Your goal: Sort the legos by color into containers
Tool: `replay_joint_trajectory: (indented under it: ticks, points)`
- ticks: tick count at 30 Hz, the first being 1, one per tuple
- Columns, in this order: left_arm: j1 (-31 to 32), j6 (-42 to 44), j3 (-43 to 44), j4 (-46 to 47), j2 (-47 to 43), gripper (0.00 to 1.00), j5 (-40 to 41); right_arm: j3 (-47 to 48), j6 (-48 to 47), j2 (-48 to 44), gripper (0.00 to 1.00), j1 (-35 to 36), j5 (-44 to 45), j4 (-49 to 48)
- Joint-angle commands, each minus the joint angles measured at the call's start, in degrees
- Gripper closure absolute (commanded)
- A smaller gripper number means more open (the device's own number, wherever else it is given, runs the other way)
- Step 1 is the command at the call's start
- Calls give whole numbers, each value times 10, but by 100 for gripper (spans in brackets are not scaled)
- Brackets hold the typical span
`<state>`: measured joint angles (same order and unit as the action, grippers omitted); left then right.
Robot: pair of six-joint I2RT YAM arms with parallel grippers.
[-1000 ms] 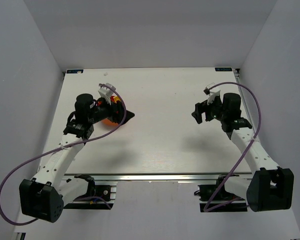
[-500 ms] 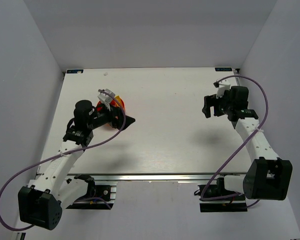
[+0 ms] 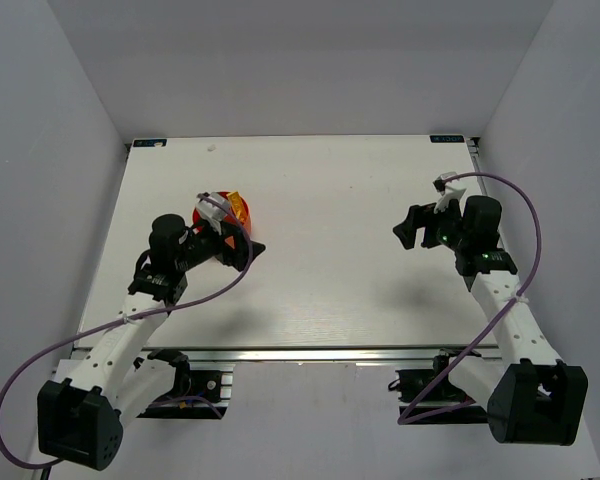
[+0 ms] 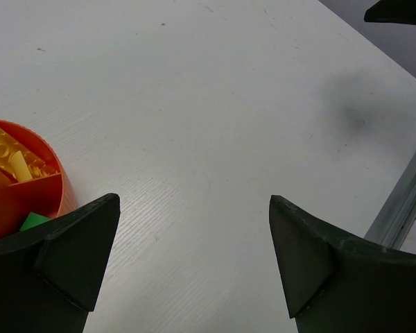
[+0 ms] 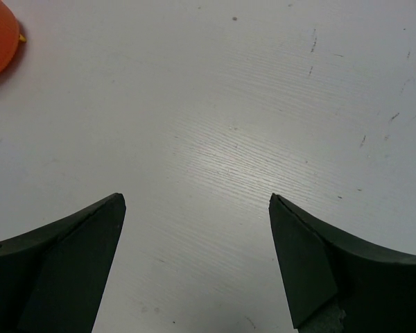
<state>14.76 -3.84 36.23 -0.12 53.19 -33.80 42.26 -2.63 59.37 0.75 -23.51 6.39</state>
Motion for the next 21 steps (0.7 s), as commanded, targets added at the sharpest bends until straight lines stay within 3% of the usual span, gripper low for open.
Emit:
replay_joint_trajectory:
  ticks: [1, 11, 15, 21]
  points:
    - [2, 5, -12, 37, -23, 2, 32, -9, 5, -8, 11, -1, -29, -33]
    - [2, 11, -5, 5, -46, 2, 126, -27, -28, 7, 11, -20, 7, -45]
    - [2, 22, -16, 22, -45, 2, 109, -12, -32, 10, 11, -24, 43, -38]
    - [2, 31, -16, 17, -45, 2, 113, -25, -72, 1, 11, -43, 14, -44]
